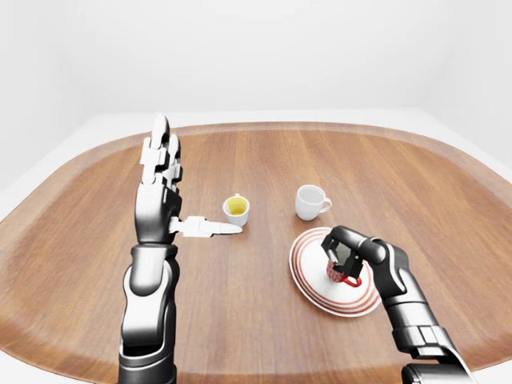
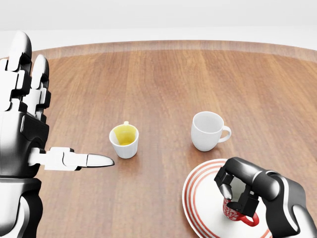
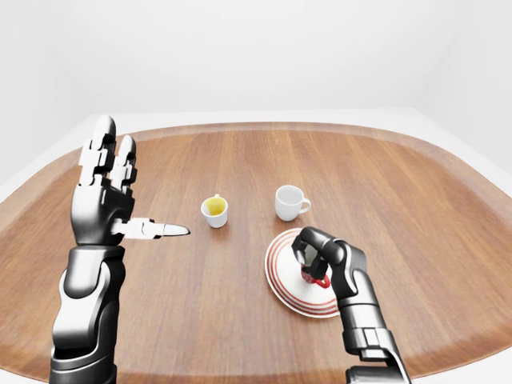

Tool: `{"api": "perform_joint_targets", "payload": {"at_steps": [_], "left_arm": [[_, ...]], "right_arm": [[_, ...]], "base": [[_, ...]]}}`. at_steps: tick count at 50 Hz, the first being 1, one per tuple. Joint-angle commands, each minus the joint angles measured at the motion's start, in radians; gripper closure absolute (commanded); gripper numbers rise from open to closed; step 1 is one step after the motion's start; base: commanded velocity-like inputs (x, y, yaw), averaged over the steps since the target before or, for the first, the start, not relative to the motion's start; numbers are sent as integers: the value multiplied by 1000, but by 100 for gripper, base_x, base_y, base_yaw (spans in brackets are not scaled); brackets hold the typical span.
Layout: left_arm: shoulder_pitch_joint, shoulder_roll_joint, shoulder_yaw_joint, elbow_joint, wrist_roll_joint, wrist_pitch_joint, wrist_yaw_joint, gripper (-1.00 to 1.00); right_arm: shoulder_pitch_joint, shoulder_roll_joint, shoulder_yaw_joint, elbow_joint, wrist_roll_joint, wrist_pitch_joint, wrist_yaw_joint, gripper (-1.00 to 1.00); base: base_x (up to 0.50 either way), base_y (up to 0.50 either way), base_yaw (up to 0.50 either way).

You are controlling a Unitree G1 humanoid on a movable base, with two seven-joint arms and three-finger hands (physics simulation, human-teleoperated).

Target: Pick up the red mug and put it on the plate

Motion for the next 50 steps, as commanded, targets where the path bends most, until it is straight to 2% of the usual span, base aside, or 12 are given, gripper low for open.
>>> {"api": "perform_joint_targets", "payload": {"at_steps": [1, 12, 13, 14, 15, 43, 50], "left_arm": [[2, -2, -4, -11, 2, 0, 0, -100], [3, -3, -3, -13, 2, 0, -1, -100], [4, -2, -3, -12, 3, 0, -1, -100], [4, -2, -3, -11, 2, 0, -2, -100], [4, -2, -2, -10, 2, 0, -2, -100], [1, 1, 4, -21, -2, 0, -4, -100], [-11, 3, 3, -40, -1, 0, -2, -100]], "right_arm": [[0, -13, -3, 4, 24, 0, 0, 100], [-28, -20, -7, 37, 33, 0, 0, 100], [-27, -20, -6, 35, 33, 0, 0, 80], [-25, -20, -5, 33, 32, 0, 0, 15], [-26, -19, -5, 35, 32, 0, 0, -100], [-43, -25, -3, 65, 39, 0, 0, -100], [-64, -27, -22, -26, 52, 0, 0, -100]], "base": [[0, 0, 0], [0, 0, 0], [0, 0, 0], [0, 0, 0], [0, 0, 0], [0, 0, 0], [0, 0, 0]]}}
